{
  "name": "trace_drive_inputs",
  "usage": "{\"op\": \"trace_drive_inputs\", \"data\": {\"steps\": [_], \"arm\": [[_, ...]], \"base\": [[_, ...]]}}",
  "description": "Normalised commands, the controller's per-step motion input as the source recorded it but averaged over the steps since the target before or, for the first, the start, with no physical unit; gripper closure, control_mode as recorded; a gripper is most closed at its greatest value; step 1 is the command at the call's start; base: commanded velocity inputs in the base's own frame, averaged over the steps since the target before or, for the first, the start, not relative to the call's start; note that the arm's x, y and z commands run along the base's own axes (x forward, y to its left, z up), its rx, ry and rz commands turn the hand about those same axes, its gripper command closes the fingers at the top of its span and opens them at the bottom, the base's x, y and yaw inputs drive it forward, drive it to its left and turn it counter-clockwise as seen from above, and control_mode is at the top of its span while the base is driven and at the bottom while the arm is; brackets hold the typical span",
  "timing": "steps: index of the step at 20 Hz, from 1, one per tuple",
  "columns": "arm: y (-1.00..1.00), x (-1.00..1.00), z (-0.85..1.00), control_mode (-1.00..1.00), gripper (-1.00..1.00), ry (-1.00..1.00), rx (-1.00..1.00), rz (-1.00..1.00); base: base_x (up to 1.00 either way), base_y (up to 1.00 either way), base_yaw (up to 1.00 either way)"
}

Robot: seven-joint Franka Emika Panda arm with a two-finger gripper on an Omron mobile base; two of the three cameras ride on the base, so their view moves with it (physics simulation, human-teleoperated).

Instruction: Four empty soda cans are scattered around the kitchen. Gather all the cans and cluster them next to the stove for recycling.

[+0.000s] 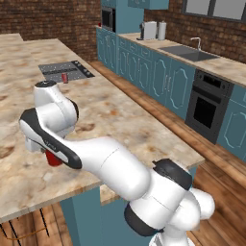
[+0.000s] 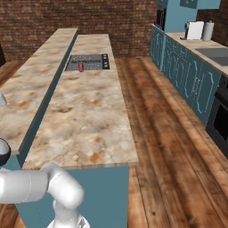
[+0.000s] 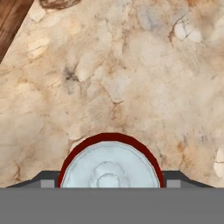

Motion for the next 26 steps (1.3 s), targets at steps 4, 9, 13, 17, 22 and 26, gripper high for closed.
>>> {"op": "trace_drive_inputs", "data": {"steps": [4, 9, 13, 17, 22, 26], "arm": [[-1.00, -0.35, 0.28, -1.00, 1.00, -0.04, 0.05, 0.02], [-1.00, 0.00, 0.07, -1.00, 1.00, 0.00, 0.08, 0.00], [-1.00, 0.00, 0.25, -1.00, 1.00, 0.08, 0.03, 0.01], [-1.00, 0.00, 0.24, -1.00, 1.00, 0.07, 0.00, 0.02], [-1.00, 0.00, 0.08, -1.00, 1.00, 0.06, 0.00, 0.03], [-0.79, 0.01, 0.00, -1.00, 1.00, 0.02, -0.02, 0.00]], "base": [[0.00, 0.00, 0.00], [0.00, 0.00, 0.00], [0.00, 0.00, 0.00], [0.00, 0.00, 0.00], [0.00, 0.00, 0.00], [0.00, 0.00, 0.00]]}}
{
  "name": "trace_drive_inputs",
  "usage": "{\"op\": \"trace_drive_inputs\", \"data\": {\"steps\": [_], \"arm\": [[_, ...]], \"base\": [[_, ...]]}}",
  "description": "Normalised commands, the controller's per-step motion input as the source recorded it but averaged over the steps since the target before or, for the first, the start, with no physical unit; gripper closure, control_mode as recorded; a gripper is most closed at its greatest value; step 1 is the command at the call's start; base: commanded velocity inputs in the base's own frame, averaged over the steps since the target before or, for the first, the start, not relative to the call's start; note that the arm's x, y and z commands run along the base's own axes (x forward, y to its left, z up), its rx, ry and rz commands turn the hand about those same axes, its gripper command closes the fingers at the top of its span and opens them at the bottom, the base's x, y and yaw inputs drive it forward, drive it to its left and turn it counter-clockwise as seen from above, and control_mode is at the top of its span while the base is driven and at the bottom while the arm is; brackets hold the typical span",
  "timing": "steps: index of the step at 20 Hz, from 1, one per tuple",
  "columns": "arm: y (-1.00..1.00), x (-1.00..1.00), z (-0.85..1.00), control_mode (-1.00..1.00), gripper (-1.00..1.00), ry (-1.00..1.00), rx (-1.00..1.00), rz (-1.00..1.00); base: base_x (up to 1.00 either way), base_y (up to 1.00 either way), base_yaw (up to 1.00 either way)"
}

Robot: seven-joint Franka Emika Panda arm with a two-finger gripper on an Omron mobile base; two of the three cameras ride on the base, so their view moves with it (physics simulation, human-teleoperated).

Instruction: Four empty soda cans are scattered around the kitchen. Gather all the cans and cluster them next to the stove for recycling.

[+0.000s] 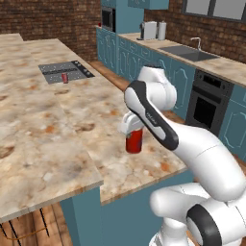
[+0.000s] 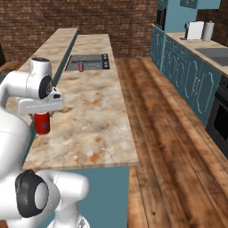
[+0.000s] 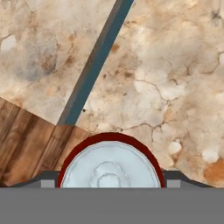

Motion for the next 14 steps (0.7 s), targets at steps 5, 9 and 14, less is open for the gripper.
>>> {"op": "trace_drive_inputs", "data": {"steps": [5, 9, 14], "arm": [[-0.72, 0.01, 0.00, -1.00, 1.00, 0.00, -0.08, 0.00], [-0.70, 0.00, 0.00, -1.00, 1.00, 0.00, -0.09, 0.00], [-0.47, 0.00, 0.01, -1.00, 1.00, 0.00, -0.02, 0.00]], "base": [[0.00, 0.00, 0.00], [0.00, 0.00, 0.00], [0.00, 0.00, 0.00]]}}
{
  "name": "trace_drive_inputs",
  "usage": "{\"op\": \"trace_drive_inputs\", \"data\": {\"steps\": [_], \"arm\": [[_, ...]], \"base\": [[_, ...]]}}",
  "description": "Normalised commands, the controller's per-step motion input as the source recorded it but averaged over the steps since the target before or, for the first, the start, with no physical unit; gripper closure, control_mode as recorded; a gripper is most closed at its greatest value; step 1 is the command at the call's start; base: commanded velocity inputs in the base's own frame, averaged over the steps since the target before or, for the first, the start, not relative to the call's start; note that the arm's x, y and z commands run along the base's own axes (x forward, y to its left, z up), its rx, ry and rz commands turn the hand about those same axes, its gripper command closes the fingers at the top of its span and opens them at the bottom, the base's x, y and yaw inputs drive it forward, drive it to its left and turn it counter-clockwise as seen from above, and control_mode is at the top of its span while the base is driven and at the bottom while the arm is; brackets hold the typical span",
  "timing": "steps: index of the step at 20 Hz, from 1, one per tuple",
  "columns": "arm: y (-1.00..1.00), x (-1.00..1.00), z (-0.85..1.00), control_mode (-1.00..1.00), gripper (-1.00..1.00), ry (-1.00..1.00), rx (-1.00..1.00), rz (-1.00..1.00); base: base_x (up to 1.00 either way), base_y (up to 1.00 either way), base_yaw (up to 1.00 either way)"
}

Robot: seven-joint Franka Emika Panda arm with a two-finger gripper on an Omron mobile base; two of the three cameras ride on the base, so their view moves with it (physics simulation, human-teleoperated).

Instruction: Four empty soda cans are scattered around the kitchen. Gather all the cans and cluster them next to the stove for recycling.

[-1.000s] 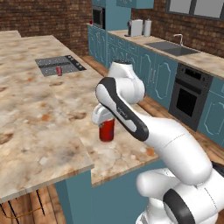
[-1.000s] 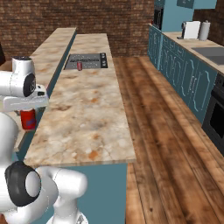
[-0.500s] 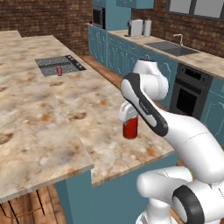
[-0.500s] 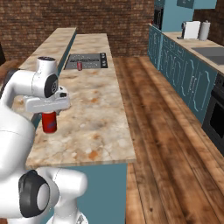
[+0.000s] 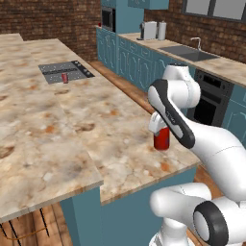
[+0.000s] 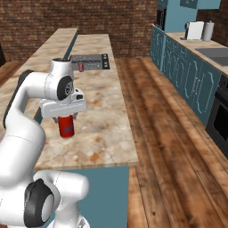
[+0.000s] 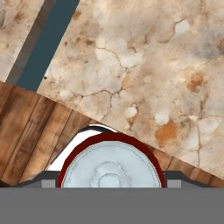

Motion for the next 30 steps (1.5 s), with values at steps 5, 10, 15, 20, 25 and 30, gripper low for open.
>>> {"op": "trace_drive_inputs", "data": {"steps": [5, 10, 15, 20, 25, 30], "arm": [[-0.13, -0.09, 0.00, -1.00, 1.00, 0.00, 0.00, 0.00], [0.00, 0.00, 0.00, -1.00, 1.00, 0.00, 0.00, 0.00], [0.00, 0.00, 0.00, -1.00, 1.00, 0.00, 0.00, 0.00], [0.00, 0.00, 0.00, 1.00, 1.00, 0.00, 0.00, 0.00], [0.00, 0.00, 0.00, 1.00, 1.00, 0.00, 0.00, 0.00], [0.00, 0.00, 0.00, 1.00, 1.00, 0.00, 0.00, 0.00]], "base": [[0.00, 0.00, 0.00], [0.00, 0.00, 0.00], [0.00, 0.00, 0.00], [-0.13, 0.00, 0.00], [-0.93, -0.89, -0.01], [0.39, -0.91, 0.38]]}}
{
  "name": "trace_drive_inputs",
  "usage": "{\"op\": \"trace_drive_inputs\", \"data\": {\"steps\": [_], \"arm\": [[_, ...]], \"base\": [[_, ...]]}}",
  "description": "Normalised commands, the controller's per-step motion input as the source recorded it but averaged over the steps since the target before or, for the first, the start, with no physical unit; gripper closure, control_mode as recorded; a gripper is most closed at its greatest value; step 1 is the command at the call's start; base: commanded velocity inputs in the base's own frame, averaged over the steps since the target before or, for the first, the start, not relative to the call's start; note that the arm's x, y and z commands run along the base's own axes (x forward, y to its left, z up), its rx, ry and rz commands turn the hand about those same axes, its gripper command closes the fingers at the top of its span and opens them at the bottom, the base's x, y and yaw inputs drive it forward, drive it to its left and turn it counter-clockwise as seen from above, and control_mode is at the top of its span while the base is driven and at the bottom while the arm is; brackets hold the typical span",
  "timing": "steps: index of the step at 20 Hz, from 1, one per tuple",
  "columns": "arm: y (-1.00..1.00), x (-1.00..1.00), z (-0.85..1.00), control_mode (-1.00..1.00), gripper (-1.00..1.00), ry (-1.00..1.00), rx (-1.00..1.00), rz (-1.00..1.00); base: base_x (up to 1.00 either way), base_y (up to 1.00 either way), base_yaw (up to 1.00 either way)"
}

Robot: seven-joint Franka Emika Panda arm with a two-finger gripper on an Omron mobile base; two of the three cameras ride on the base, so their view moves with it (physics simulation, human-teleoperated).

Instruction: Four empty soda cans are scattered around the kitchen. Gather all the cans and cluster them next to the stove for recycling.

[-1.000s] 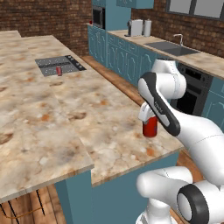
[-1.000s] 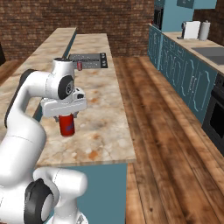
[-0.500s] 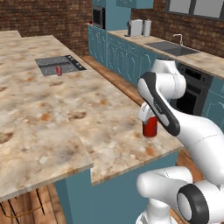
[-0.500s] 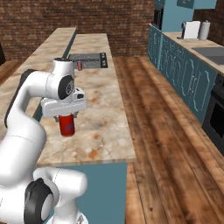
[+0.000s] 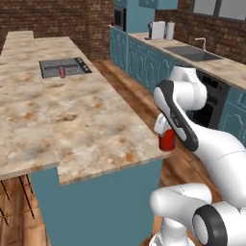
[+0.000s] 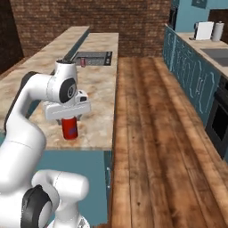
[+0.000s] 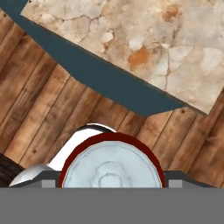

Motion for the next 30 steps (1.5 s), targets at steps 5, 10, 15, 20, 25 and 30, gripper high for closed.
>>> {"op": "trace_drive_inputs", "data": {"steps": [5, 10, 15, 20, 25, 30], "arm": [[0.00, 0.00, 0.00, 1.00, 1.00, 0.00, 0.00, 0.00], [0.00, 0.00, 0.00, 1.00, 1.00, 0.00, 0.00, 0.00], [0.00, 0.00, 0.00, 1.00, 1.00, 0.00, 0.00, 0.00], [0.00, 0.00, 0.00, 1.00, 1.00, 0.00, 0.00, 0.00], [0.00, 0.00, 0.00, 1.00, 1.00, 0.00, 0.00, 0.00], [0.00, 0.00, 0.00, 1.00, 1.00, 0.00, 0.00, 0.00]], "base": [[0.37, -1.00, 0.53], [0.27, -1.00, 0.40], [0.52, -1.00, 0.43], [0.80, -1.00, 0.42], [0.93, -0.98, 0.32], [0.83, -1.00, 0.26]]}}
